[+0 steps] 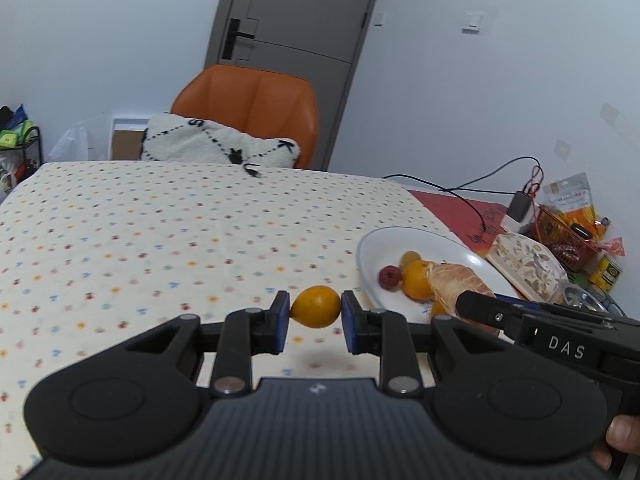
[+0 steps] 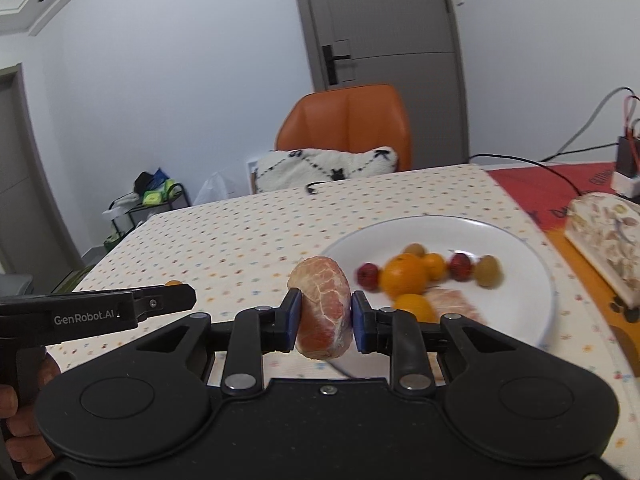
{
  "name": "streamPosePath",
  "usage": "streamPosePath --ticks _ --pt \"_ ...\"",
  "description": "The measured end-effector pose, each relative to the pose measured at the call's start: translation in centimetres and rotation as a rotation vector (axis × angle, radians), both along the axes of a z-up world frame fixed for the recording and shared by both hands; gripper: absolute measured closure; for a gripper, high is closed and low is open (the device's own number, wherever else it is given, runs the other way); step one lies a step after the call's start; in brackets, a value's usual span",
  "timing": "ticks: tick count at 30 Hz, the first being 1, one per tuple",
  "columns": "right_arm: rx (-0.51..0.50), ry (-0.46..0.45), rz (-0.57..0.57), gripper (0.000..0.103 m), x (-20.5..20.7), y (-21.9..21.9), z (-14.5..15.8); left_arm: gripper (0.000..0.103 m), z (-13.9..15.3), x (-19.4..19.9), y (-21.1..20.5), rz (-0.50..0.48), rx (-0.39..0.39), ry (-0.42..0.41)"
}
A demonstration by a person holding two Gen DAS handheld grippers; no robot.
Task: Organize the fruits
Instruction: 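Carry the small orange and pomelo segment over the white plate and open both tools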
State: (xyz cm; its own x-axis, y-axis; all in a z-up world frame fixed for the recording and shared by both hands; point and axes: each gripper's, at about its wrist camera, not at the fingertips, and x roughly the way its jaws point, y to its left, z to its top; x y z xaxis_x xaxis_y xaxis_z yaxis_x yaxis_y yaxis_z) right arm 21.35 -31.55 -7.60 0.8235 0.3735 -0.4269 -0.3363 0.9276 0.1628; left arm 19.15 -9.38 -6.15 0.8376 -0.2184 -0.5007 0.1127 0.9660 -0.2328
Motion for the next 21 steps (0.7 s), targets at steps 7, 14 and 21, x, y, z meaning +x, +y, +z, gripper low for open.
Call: streamPosePath --ticks 7,14,21 --pt "0.015 -0.015 -0.07 0.078 0.0 -3.6 0.1 0.077 -0.2 0.9 -3.1 -0.048 0.017 0.004" --pt "0.041 -0.02 -0.135 0.078 0.1 -7.4 -0.2 0.077 -0.4 1.8 -5.9 -0.082 0.042 0.007" --pt "0.072 0.001 -0.179 0.078 0.5 -10.1 -1.4 0.077 -1.1 2.9 -7.8 -0.102 0.058 0.016"
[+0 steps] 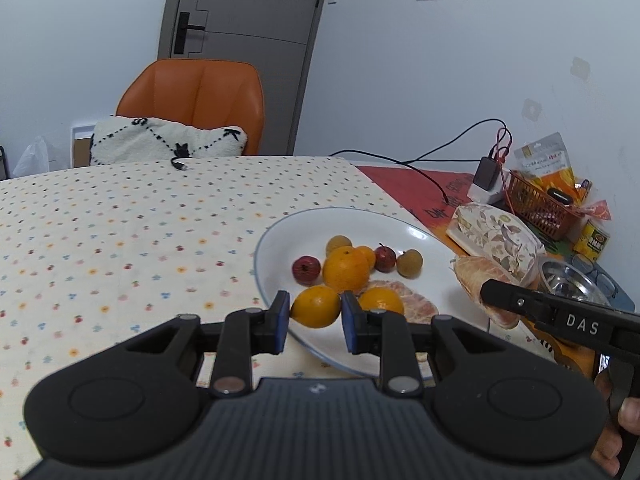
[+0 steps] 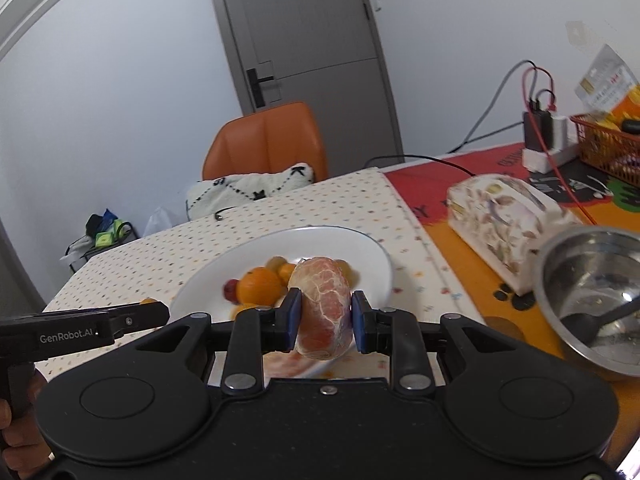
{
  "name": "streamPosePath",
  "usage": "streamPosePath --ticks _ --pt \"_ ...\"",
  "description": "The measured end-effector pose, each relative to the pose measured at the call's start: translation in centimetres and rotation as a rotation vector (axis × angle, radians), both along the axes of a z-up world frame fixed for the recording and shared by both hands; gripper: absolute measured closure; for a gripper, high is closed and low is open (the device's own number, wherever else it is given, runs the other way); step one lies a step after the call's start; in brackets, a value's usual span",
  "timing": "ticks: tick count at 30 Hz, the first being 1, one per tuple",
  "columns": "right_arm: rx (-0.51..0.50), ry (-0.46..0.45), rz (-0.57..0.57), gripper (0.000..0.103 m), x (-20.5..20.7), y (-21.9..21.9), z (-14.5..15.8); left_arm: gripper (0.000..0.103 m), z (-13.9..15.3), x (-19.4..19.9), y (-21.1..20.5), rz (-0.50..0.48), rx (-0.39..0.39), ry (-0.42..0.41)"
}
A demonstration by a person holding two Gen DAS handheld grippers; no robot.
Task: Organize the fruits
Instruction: 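Carry the small orange and pomelo segment over the white plate and open both tools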
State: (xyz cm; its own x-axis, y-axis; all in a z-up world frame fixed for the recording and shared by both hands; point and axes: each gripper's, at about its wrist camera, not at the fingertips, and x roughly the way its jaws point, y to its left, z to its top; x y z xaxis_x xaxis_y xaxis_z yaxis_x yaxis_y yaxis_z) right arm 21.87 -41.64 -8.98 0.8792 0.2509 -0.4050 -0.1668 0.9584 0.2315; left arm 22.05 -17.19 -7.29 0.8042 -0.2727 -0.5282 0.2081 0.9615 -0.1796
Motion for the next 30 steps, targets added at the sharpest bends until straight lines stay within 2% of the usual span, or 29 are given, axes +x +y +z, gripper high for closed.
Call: streamPosePath --ticks 6,9,12,14,19,20,23,25,30 --pt "0.032 0.012 -0.016 0.078 1.1 -1.0 -0.9 0.077 -0.3 1.2 -0.8 0.003 0.013 0.008" --pt "0.034 0.012 -0.008 0.078 1.6 -0.8 -0.9 0.072 0.1 1.5 -0.9 0.015 0.022 -0.012" --pt "0.033 0.007 -0.007 0.078 2.1 -0.6 -0.8 0.06 0.6 1.3 -0.8 0.015 0.042 -0.02" --pt "0.035 0.006 -0.008 0.078 2.4 -0.4 -0.8 0.046 0.9 0.8 -0.4 0.02 0.049 -0.035" --pt "0.03 -0.019 -0.028 0.079 2.8 -0.2 -0.7 0.03 1.4 -0.1 0.6 0.044 0.071 -0.057" --pt "0.029 -0.028 -0.025 0.077 2.9 -0.1 -0.7 0.027 1.4 -0.3 0.9 0.05 0.07 -0.057" --pt "0.02 -0.006 -0.031 0.056 2.9 0.2 -0.6 0.019 1.7 -0.8 1.8 0.064 0.06 -0.065" --pt "0.018 -0.022 -0.026 0.033 2.3 0.3 -0.4 0.013 1.9 -1.2 2.4 0.08 0.056 -0.073" --pt "0.008 -0.036 0.001 0.024 0.8 1.1 0.4 0.01 2.4 -1.9 3.8 0.117 0.051 -0.074"
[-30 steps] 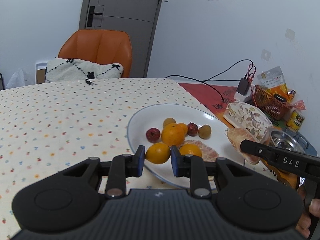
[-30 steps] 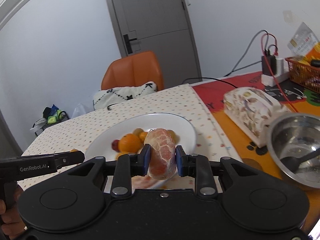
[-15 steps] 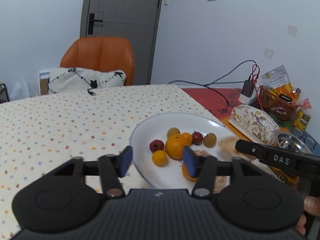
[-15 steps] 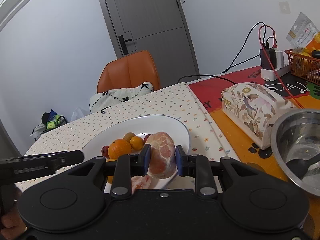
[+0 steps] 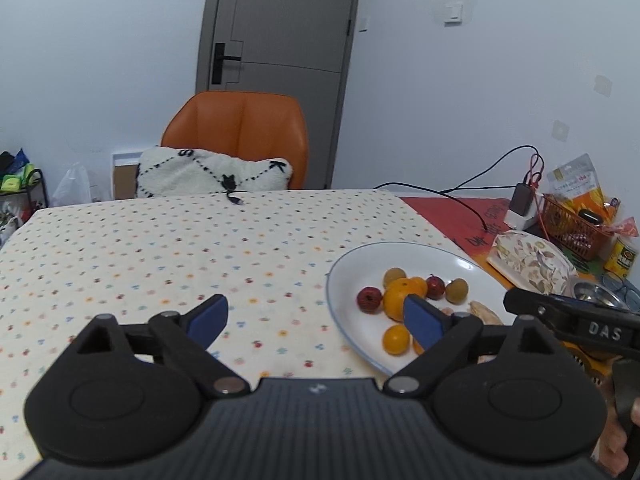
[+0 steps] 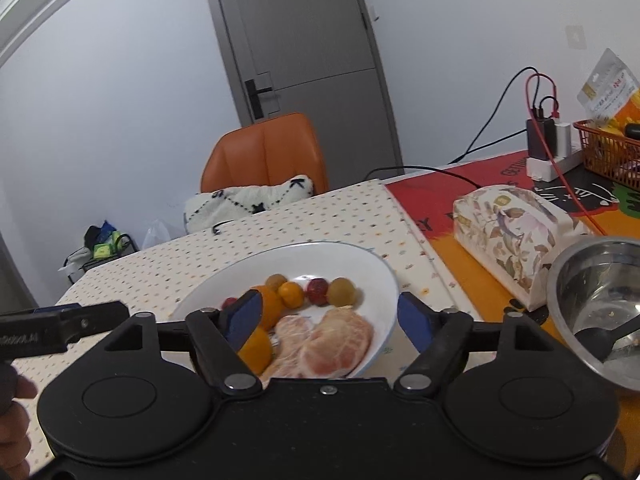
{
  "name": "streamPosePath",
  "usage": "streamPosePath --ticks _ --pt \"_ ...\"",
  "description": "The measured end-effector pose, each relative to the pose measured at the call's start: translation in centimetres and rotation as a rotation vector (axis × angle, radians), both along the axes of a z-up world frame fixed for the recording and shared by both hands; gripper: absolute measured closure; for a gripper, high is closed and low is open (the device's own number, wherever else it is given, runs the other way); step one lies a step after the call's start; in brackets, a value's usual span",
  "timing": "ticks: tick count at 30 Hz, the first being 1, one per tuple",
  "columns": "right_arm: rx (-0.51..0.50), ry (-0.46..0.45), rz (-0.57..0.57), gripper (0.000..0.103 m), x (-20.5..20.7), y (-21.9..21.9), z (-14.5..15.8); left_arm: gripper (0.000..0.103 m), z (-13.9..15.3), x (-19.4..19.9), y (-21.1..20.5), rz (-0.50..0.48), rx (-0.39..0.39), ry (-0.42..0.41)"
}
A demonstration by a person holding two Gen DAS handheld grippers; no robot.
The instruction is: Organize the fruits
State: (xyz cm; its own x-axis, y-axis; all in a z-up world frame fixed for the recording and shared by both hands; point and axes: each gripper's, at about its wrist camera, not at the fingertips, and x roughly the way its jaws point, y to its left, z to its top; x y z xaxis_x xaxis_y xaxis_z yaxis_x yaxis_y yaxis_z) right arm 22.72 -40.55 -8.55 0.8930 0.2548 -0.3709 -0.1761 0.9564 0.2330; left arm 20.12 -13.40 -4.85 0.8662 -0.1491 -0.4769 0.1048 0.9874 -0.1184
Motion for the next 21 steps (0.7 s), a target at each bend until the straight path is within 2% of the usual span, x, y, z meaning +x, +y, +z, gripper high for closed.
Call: streamPosePath --ticks 6,10,16,21 --pt "0.008 0.008 0.044 0.018 -1.3 1.3 0.7 0.007 0.7 -1.2 1.4 0.016 0.0 0.008" --pt "-0.013 0.0 0.063 0.008 -2.3 2.6 1.2 0.004 1.1 -2.3 2.3 0.043 0.02 0.005" --pt "0.003 0.025 0.092 0.0 -3.5 3.6 1.8 0.002 1.9 -3.7 4.1 0.076 0.05 0.04" --pt "-0.023 0.04 0.111 0.0 -4.9 4.8 3.0 0.001 3.1 -5.2 5.8 0.096 0.055 0.047"
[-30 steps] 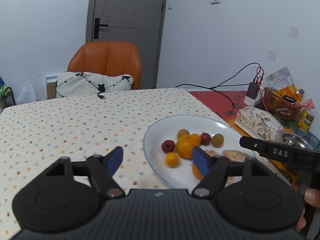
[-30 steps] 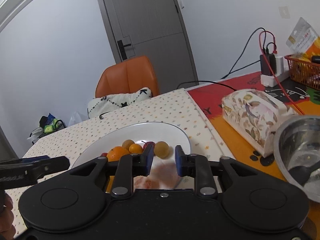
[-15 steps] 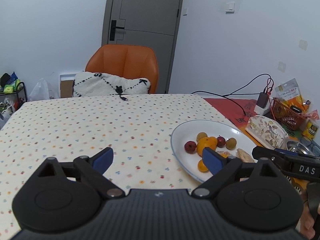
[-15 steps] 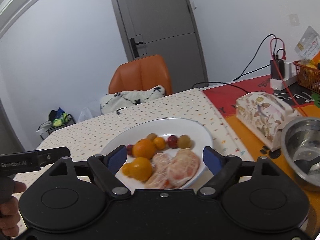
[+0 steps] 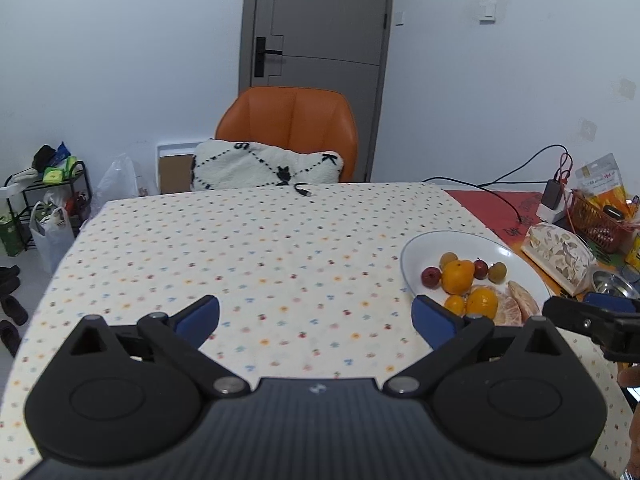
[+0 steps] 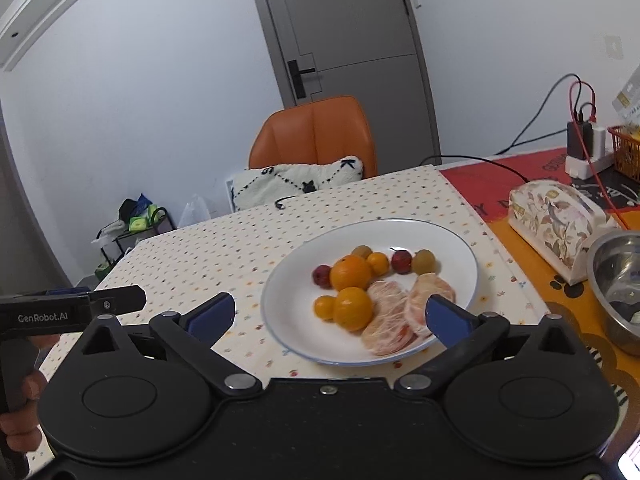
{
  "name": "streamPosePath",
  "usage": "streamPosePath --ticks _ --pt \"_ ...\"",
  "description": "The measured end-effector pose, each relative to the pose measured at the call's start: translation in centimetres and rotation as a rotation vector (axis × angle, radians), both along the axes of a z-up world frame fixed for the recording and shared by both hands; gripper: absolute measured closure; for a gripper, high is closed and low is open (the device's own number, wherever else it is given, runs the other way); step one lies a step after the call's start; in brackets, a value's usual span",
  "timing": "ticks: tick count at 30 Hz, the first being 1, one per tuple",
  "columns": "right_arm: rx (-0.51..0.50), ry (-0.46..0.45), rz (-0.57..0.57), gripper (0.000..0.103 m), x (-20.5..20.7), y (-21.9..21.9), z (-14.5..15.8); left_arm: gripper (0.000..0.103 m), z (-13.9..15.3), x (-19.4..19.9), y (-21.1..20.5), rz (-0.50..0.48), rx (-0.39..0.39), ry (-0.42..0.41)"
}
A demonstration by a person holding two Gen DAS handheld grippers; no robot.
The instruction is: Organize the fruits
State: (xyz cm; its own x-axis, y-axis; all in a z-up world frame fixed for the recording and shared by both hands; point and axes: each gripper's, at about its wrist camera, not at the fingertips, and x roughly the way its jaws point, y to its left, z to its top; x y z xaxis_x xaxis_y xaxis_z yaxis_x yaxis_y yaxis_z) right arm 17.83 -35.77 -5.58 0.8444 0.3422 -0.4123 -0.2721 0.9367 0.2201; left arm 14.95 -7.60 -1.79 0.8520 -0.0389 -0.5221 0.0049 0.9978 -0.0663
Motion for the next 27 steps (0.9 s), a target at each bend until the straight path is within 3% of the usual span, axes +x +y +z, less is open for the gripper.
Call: streamPosePath --ticks 5,27 --pt "-0.02 -0.01 0.023 0.0 -1.7 1.0 1.3 0.0 1.3 -2.0 0.8 0.022 0.041 -0.029" --pt "-0.045 -0.074 0.044 0.0 -8.7 2.4 5.7 0.0 4.2 -9.4 3.7 0.03 0.052 -0.076"
